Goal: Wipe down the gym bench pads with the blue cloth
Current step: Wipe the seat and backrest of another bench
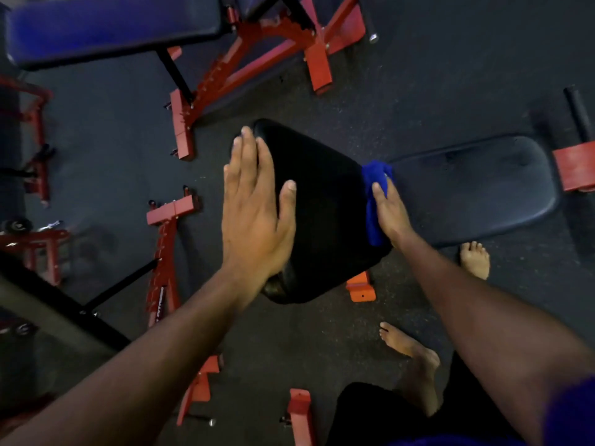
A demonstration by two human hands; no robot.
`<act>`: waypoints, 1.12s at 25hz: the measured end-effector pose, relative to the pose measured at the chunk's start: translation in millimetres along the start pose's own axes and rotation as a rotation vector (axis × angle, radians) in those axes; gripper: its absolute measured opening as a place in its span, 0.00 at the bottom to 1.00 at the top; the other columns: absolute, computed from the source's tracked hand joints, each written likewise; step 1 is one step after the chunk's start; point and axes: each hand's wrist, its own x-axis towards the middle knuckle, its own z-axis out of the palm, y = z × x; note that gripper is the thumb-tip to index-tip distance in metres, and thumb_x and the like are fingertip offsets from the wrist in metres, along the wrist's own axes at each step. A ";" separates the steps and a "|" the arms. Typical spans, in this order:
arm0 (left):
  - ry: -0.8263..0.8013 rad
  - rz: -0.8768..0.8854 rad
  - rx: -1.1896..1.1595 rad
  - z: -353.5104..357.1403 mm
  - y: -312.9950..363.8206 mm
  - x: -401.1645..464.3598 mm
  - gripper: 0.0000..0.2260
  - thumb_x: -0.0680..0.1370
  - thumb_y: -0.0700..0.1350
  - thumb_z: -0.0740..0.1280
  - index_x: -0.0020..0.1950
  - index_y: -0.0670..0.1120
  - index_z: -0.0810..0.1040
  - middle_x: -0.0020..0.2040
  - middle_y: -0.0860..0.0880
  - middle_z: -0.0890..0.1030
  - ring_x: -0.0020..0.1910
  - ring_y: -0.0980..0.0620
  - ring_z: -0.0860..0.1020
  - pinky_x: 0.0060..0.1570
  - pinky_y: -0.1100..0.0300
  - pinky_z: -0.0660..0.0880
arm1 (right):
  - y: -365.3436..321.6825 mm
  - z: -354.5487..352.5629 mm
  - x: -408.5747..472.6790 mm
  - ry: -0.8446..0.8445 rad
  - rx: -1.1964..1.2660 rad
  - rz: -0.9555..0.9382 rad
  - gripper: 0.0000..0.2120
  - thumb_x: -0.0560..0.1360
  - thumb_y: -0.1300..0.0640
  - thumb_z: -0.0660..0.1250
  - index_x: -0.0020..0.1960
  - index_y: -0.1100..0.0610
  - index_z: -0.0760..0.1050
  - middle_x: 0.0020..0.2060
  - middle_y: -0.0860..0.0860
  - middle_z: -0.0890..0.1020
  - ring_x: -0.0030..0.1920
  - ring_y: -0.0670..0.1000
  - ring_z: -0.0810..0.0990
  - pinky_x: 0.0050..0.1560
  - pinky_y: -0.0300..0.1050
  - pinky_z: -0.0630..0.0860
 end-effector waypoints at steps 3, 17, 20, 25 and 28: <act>-0.011 0.012 -0.002 0.7 0.5 0.0 0.28 0.87 0.50 0.54 0.83 0.39 0.51 0.85 0.43 0.47 0.83 0.49 0.43 0.81 0.43 0.48 | -3.3 28.7 35.5 -0.049 -0.008 -0.001 0.25 0.85 0.50 0.55 0.79 0.57 0.58 0.78 0.53 0.62 0.77 0.52 0.60 0.78 0.48 0.53; 0.003 0.020 -0.012 2.6 1.5 3.5 0.29 0.85 0.47 0.57 0.83 0.38 0.52 0.84 0.43 0.48 0.83 0.48 0.44 0.82 0.47 0.47 | -14.6 39.3 72.1 -0.025 -0.026 -0.119 0.24 0.84 0.48 0.54 0.78 0.55 0.61 0.76 0.54 0.65 0.76 0.52 0.62 0.77 0.50 0.56; 0.004 0.022 0.000 2.5 -0.3 3.3 0.29 0.85 0.47 0.57 0.83 0.39 0.52 0.84 0.44 0.47 0.83 0.49 0.43 0.82 0.50 0.45 | 6.5 24.3 94.2 -0.080 -0.016 -0.030 0.23 0.84 0.48 0.55 0.76 0.55 0.65 0.73 0.56 0.70 0.73 0.55 0.68 0.73 0.48 0.62; 0.002 0.018 -0.020 2.5 0.5 3.6 0.30 0.84 0.47 0.57 0.83 0.39 0.52 0.84 0.43 0.48 0.83 0.49 0.43 0.82 0.46 0.47 | 63.6 18.7 30.5 -0.013 0.003 0.088 0.28 0.81 0.42 0.58 0.76 0.55 0.65 0.74 0.53 0.70 0.73 0.54 0.68 0.75 0.53 0.61; -0.003 0.027 -0.022 2.3 -0.4 2.4 0.30 0.84 0.48 0.56 0.83 0.39 0.52 0.84 0.45 0.47 0.83 0.50 0.43 0.82 0.49 0.46 | 34.3 29.8 29.0 0.037 0.006 -0.095 0.21 0.84 0.54 0.59 0.76 0.55 0.66 0.75 0.52 0.68 0.75 0.51 0.64 0.77 0.48 0.57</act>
